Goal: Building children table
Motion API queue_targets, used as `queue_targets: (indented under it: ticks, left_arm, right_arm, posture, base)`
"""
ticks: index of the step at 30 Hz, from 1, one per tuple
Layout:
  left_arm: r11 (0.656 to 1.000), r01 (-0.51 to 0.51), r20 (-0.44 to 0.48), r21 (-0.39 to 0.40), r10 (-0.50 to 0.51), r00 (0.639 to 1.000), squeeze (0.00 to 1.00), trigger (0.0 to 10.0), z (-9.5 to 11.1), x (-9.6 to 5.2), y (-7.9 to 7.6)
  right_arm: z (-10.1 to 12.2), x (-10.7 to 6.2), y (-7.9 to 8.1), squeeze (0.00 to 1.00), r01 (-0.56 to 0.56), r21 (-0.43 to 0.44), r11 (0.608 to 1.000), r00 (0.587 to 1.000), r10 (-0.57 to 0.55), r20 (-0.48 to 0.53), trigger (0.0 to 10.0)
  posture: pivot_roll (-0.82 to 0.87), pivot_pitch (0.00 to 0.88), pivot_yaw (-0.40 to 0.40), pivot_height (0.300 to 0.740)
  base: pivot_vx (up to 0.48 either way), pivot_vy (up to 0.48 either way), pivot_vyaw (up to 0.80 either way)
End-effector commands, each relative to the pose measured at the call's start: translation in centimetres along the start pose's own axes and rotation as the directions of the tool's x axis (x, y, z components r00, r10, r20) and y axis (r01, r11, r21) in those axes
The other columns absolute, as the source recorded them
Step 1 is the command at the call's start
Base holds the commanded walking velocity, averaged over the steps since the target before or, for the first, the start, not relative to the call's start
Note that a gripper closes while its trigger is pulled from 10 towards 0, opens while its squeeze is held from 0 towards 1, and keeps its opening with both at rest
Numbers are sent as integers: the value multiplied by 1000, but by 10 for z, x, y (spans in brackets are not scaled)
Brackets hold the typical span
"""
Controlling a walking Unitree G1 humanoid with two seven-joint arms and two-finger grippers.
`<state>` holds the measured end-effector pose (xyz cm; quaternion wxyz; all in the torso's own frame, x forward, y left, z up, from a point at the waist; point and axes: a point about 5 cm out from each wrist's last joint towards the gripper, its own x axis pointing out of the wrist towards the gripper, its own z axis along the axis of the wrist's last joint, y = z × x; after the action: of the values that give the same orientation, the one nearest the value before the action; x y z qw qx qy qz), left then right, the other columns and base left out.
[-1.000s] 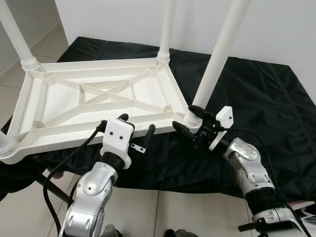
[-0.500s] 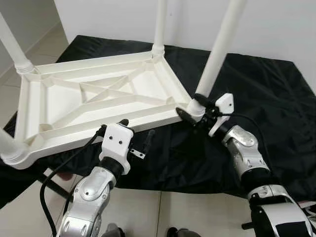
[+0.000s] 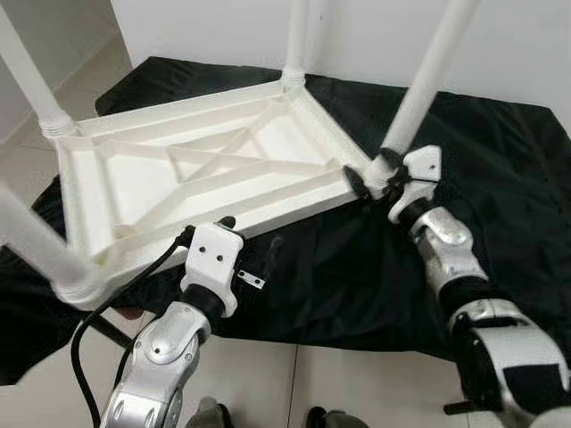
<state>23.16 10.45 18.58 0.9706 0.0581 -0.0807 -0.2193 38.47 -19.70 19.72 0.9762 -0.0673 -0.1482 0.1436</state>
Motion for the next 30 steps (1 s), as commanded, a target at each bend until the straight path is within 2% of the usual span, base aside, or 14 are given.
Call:
queue_targets:
  ticks: [1,5,8,15,21,23,24,25,27,29,30]
  left_arm:
    - [999,43,-15,-8,-43,999,0,10000,-2,-2,-3]
    - [999,45,-15,-7,-45,999,0,10000,-1,-2,-3]
    - [999,45,-15,-7,-45,999,0,10000,-1,-2,-3]
    - [999,46,-19,-6,-46,999,0,10000,-1,-3,-4]
    - [999,43,-22,3,-42,999,0,10000,-2,-3,-2]
    - [999,44,-24,13,-44,999,0,10000,-3,-2,-1]
    - [999,45,-28,23,-44,999,0,10000,-4,-1,0]
    - [999,45,-28,23,-44,999,0,10000,-4,-1,0]
    - [998,49,-35,41,-47,998,0,10000,-6,1,2]
    - [998,49,-35,41,-47,998,0,10000,-6,1,2]
    - [997,52,-42,53,-50,998,0,10000,-7,3,3]
  right_arm:
    - [-2,-8,-21,0,121,4,993,992,-121,-17,10000]
    - [4,-11,-47,0,289,-43,956,956,-291,-39,10000]
    - [4,-11,-48,0,301,-49,952,952,-303,-39,10000]
    - [9,-16,-67,0,370,-91,924,925,-376,-53,10000]
    - [10,-12,-58,0,344,-43,938,939,-344,-10,10000]
    - [8,-10,-47,0,295,13,955,955,-295,14,10000]
    - [7,-8,-36,0,234,42,971,971,-235,37,10000]
    - [7,-8,-36,0,234,42,971,971,-235,37,10000]
    - [6,-6,-23,0,151,72,986,985,-156,75,10000]
    - [6,-6,-23,0,151,72,986,985,-156,75,10000]
    - [7,-5,-16,0,111,86,990,988,-120,97,10000]
  posture:
    - [45,167,2,740]
    - [47,163,5,740]
    - [47,163,5,740]
    - [49,157,5,740]
    - [52,154,1,740]
    - [52,144,-5,740]
    - [49,141,-5,740]
    - [49,141,-5,740]
    - [48,141,-6,740]
    - [48,141,-6,740]
    - [43,140,-10,740]
  base:
    - [0,0,0]
    - [0,0,0]
    - [0,0,0]
    - [0,0,0]
    - [0,0,0]
    - [0,0,0]
    - [0,0,0]
    - [0,0,0]
    - [0,0,0]
    - [0,0,0]
    - [0,0,0]
